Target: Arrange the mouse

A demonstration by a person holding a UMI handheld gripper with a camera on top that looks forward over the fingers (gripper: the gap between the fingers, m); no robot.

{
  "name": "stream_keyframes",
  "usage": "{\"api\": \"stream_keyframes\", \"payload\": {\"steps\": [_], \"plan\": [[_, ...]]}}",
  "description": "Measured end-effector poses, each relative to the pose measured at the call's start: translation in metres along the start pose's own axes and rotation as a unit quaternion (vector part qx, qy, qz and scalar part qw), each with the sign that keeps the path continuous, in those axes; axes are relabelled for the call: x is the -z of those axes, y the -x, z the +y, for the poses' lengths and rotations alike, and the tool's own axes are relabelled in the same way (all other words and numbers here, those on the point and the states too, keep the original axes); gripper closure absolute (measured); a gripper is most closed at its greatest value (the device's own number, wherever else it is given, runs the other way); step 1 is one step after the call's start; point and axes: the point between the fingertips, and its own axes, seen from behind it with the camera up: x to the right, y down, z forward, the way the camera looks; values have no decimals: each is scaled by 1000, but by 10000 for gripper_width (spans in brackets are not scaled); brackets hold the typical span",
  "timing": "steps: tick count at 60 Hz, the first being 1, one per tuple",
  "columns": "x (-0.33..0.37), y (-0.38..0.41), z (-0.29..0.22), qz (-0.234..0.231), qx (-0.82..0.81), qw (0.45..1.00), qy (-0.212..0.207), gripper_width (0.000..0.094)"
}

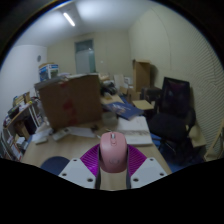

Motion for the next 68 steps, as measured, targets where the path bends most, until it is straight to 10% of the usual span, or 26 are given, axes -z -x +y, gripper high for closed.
{"api": "stream_keyframes", "payload": {"steps": [9,29,41,50,68], "plan": [[15,135,-4,-43,34,998,-16,598],[-32,242,184,-35,77,988,129,575],[-36,243,183,-25,78,984,160,446],[-17,244,171,-48,57,983,169,74],[123,156,117,-20,20,992,125,83]]}}
